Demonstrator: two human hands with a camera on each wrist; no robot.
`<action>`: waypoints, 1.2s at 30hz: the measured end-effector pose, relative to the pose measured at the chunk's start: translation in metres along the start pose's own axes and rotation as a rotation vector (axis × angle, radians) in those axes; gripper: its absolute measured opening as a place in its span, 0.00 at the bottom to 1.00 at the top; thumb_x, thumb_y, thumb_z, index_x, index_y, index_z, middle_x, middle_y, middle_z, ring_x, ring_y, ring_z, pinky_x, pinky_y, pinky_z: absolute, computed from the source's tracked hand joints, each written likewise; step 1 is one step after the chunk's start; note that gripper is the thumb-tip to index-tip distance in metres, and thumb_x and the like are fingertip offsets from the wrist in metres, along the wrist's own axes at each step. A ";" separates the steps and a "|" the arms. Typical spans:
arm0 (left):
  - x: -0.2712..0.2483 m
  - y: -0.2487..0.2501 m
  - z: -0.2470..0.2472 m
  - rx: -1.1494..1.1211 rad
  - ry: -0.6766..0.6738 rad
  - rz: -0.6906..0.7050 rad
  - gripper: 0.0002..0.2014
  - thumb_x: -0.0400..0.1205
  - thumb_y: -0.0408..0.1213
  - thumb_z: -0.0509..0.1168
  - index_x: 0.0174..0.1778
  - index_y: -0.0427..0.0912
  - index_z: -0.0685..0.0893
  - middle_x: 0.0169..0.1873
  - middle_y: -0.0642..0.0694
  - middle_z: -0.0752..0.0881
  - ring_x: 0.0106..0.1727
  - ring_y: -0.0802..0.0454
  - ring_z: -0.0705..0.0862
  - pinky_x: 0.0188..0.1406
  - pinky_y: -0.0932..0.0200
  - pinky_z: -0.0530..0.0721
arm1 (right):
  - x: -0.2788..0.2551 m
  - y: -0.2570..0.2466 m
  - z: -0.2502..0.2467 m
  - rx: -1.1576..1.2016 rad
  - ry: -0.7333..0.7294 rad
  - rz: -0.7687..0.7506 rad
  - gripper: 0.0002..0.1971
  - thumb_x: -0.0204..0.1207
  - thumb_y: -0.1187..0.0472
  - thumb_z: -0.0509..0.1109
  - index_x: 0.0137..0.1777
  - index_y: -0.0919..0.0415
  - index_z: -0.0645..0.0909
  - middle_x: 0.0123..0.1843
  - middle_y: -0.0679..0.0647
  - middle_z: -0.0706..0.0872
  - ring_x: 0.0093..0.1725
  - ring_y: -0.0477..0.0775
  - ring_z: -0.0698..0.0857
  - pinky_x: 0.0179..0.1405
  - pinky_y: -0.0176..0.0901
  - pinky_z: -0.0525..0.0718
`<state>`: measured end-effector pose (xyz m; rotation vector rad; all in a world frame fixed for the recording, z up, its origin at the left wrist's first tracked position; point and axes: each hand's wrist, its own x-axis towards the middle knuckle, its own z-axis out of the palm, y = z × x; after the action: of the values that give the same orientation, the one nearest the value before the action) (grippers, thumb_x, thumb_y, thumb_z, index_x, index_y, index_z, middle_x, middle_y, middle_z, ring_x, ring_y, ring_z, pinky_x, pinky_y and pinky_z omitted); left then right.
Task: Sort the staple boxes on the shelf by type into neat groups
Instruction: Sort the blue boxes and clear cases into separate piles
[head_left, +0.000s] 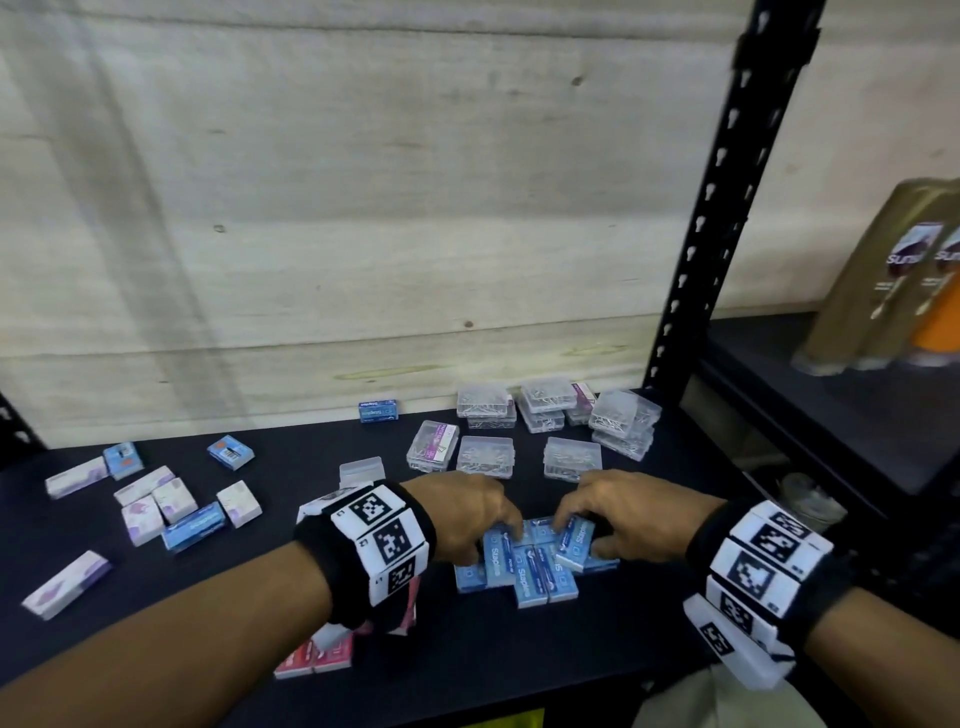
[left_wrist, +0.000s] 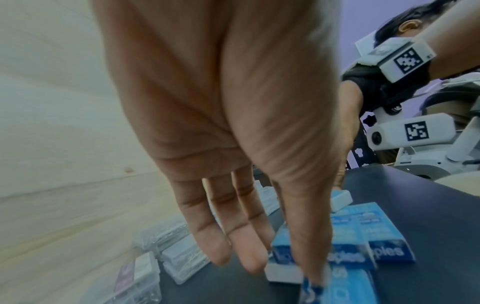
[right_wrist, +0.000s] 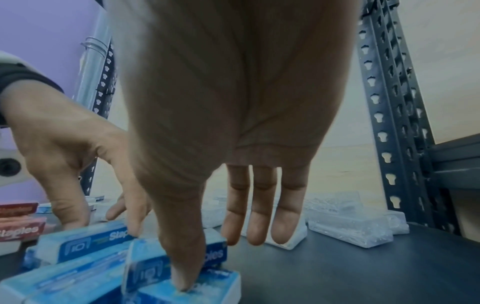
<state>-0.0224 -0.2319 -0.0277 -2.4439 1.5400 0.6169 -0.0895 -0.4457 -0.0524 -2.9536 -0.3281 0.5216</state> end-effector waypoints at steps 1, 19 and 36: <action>0.000 -0.001 0.001 0.005 0.008 -0.005 0.24 0.82 0.37 0.70 0.75 0.51 0.76 0.64 0.46 0.76 0.63 0.47 0.78 0.53 0.57 0.74 | 0.001 0.001 0.000 0.000 0.004 0.000 0.21 0.77 0.54 0.75 0.68 0.36 0.78 0.57 0.41 0.74 0.61 0.46 0.77 0.64 0.46 0.78; 0.007 -0.007 0.012 -0.007 0.127 -0.154 0.22 0.79 0.57 0.68 0.61 0.44 0.82 0.53 0.47 0.85 0.51 0.47 0.83 0.48 0.52 0.83 | 0.015 -0.003 0.000 -0.009 0.018 0.044 0.19 0.74 0.41 0.75 0.63 0.44 0.80 0.59 0.43 0.80 0.59 0.45 0.77 0.61 0.45 0.79; 0.017 -0.005 0.014 -0.052 0.121 -0.165 0.27 0.76 0.62 0.70 0.61 0.44 0.81 0.51 0.49 0.84 0.45 0.51 0.79 0.46 0.52 0.83 | 0.014 -0.010 -0.005 -0.024 -0.001 0.031 0.23 0.75 0.43 0.75 0.68 0.47 0.79 0.61 0.44 0.81 0.60 0.46 0.79 0.62 0.45 0.80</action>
<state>-0.0146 -0.2382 -0.0482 -2.6576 1.3602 0.4939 -0.0766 -0.4330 -0.0508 -2.9862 -0.2911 0.5262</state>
